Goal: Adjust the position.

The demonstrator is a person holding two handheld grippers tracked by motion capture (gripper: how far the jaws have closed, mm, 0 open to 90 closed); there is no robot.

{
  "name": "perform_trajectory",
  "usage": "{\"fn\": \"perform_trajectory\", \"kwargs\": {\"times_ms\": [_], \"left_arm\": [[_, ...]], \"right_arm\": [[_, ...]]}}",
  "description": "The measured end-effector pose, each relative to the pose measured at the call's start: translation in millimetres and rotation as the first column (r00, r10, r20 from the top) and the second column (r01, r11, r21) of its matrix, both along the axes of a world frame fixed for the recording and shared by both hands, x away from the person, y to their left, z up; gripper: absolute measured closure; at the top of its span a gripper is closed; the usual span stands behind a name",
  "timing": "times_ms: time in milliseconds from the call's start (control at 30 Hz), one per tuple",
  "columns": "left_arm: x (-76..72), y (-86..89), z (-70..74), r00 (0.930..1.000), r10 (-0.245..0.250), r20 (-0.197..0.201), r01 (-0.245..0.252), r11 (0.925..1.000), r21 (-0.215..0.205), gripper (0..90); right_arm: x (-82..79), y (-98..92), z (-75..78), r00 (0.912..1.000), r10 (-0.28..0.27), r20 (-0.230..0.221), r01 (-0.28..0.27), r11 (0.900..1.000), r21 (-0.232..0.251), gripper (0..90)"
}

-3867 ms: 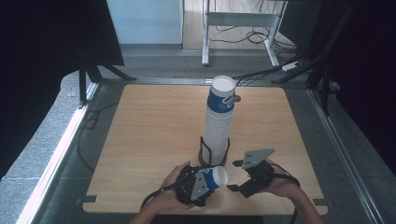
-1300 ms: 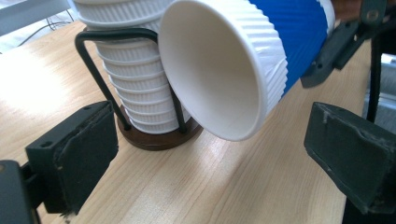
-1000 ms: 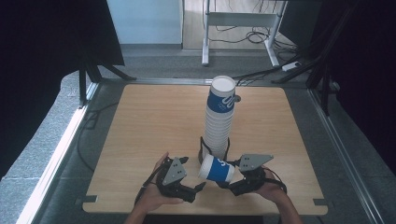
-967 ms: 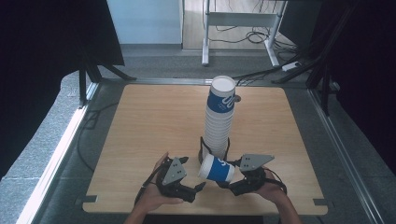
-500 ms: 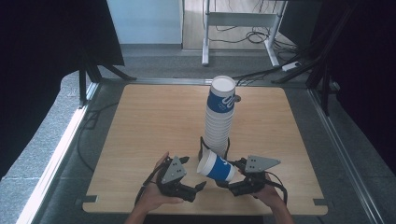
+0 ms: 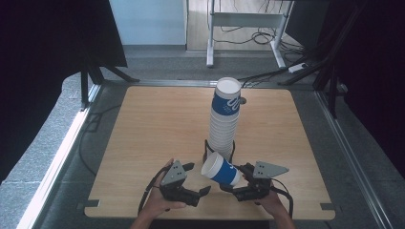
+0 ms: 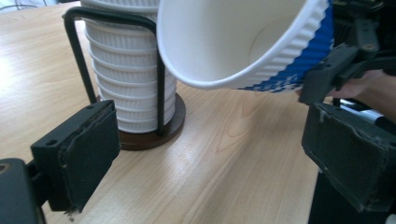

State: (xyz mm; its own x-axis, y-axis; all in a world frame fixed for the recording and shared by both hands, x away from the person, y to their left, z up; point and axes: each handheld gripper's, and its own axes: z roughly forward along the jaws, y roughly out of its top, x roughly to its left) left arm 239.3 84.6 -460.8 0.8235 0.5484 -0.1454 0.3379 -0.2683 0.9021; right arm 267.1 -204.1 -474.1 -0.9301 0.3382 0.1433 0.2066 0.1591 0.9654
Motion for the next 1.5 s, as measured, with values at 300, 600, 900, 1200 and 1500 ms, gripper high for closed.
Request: {"fn": "perform_trajectory", "kwargs": {"times_ms": [300, 600, 900, 1200, 1500], "left_arm": [[0.9, 2.8, 2.2, 0.9988, -0.032, -0.036, 0.028, 0.9938, -0.107, 4.7], [3.8, 0.9, 4.1, 0.9946, -0.076, -0.07, 0.062, 0.979, -0.194, 4.7], [8.9, -0.5, 2.6, 0.9896, -0.109, -0.094, 0.082, 0.9633, -0.255, 7.9], [15.1, 5.3, -2.4, 0.9795, -0.146, -0.138, 0.095, 0.9424, -0.321, 12.0], [17.2, 1.3, -4.6, 0.9697, -0.173, -0.172, 0.111, 0.9415, -0.318, 8.6]], "right_arm": [[-2.2, 4.8, -4.9, 0.9998, 0.016, 0.008, -0.016, 0.999, 0.042, 28.8], [-4.8, 13.9, -12.6, 0.9988, 0.048, 0.011, -0.048, 0.997, 0.06, 28.9], [-8.6, 24.5, -15.9, 0.9959, 0.087, 0.025, -0.089, 0.994, 0.069, 28.9], [-8.5, 25.7, -17.8, 0.9961, 0.086, 0.022, -0.087, 0.995, 0.056, 28.9], [-9.0, 27.5, -18.0, 0.9945, 0.099, 0.034, -0.101, 0.993, 0.056, 29.0]]}}
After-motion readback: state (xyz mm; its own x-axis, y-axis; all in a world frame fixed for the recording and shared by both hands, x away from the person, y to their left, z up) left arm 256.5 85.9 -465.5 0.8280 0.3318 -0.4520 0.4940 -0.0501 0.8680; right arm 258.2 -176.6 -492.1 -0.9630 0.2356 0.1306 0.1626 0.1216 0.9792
